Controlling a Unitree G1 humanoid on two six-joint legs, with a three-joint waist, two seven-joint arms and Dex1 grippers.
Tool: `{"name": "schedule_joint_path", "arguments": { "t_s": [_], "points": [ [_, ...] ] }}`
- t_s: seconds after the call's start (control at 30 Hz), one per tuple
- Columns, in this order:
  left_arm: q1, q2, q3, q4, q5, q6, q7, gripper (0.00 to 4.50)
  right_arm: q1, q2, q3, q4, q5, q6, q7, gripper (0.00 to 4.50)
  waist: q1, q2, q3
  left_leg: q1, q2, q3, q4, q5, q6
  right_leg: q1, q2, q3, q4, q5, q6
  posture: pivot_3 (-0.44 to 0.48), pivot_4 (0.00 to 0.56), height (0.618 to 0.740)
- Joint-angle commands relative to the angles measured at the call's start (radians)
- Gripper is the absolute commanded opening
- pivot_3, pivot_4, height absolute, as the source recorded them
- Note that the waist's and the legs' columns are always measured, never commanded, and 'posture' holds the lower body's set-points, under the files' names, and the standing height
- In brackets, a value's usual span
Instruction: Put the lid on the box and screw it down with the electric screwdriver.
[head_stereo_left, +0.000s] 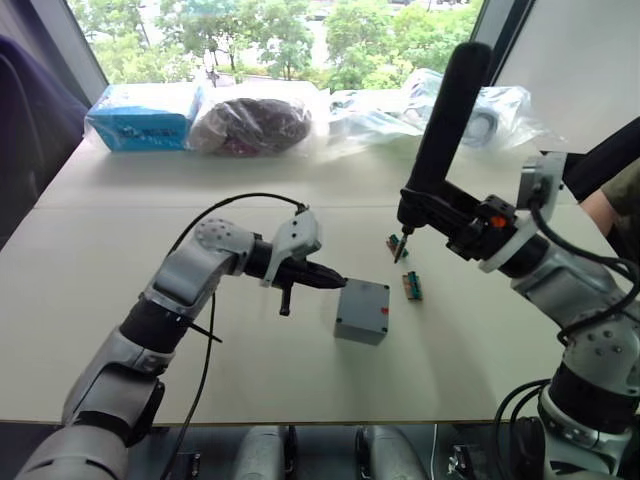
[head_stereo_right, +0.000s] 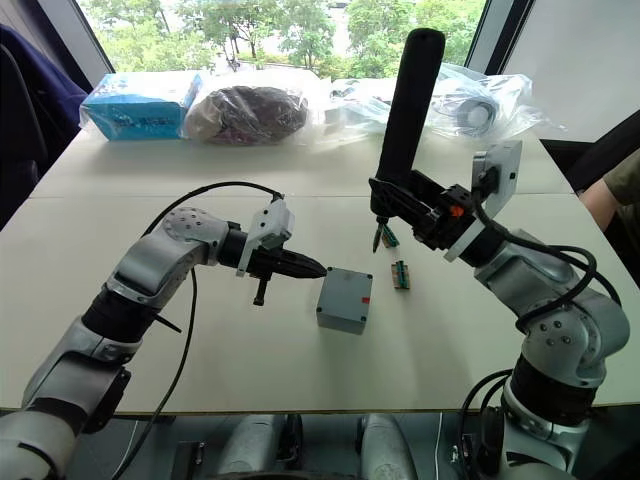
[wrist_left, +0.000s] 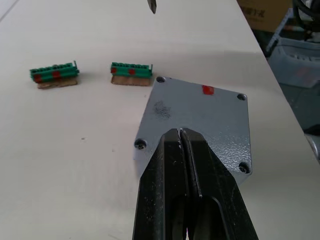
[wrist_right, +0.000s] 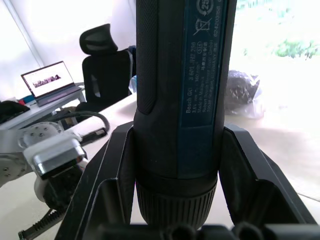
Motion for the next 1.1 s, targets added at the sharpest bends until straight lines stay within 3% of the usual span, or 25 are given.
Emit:
{"name": "schedule_joint_path", "arguments": {
  "t_s": [0.03,0.37,1.1],
  "points": [
    [-0.012,0.000,-0.027,-0.001,0.042,-0.048,-0.015,0.00,0.044,-0.011,0.035,-0.043,-0.040,-0.113,-0.003,1.78,0.000,0.000,0.000,0.000,0.000,0.000,0.000,0.000,0.000,0.000,0.001,0.000,0.000,0.000,0.000,0.000,0.150,0.740],
    [-0.014,-0.049,-0.049,0.045,0.083,-0.074,-0.019,0.00,0.159,-0.020,0.143,-0.019,-0.087,-0.216,-0.001,1.78,0.000,0.000,0.000,0.001,0.003,-0.001,0.000,0.000,0.000,-0.001,0.004,0.000,0.001,0.000,0.000,0.000,0.150,0.740],
    [-0.004,-0.066,-0.059,0.043,0.126,-0.090,-0.023,0.00,0.170,-0.016,0.231,0.029,-0.153,-0.336,-0.034,1.78,0.001,0.000,0.000,0.001,0.003,-0.001,0.000,0.000,0.000,0.000,0.004,0.000,0.001,0.000,0.000,0.000,0.150,0.740]
  ]
}}
